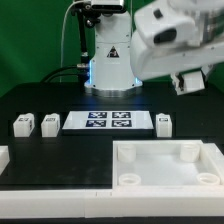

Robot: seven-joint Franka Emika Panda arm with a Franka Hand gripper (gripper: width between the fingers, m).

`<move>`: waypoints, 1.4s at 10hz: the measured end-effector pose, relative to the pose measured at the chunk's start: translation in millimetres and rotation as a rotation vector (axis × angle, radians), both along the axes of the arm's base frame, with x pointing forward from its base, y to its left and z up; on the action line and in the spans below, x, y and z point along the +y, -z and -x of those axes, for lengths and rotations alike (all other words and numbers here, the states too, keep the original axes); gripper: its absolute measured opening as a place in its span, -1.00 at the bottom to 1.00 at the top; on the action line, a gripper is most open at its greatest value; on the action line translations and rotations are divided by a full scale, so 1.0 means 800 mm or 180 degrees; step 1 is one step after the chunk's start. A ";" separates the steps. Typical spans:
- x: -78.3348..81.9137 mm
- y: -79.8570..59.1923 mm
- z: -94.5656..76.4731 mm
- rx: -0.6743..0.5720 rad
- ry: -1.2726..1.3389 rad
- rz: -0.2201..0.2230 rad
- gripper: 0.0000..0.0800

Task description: Assemble one leg

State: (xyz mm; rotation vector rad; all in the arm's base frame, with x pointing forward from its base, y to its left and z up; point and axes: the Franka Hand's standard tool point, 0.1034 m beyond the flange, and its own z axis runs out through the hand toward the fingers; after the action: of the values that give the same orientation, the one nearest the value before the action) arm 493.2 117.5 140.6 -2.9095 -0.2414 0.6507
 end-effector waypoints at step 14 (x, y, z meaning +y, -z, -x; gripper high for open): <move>-0.027 -0.038 -0.127 -0.3423 0.0235 -0.0150 -0.27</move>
Offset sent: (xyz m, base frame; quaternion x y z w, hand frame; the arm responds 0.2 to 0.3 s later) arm 0.0000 0.0000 0.0000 0.0000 0.1790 0.0000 0.9838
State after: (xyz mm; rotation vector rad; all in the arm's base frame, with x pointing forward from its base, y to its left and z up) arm 594.9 96.0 170.7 -2.8714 -0.2382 -0.9578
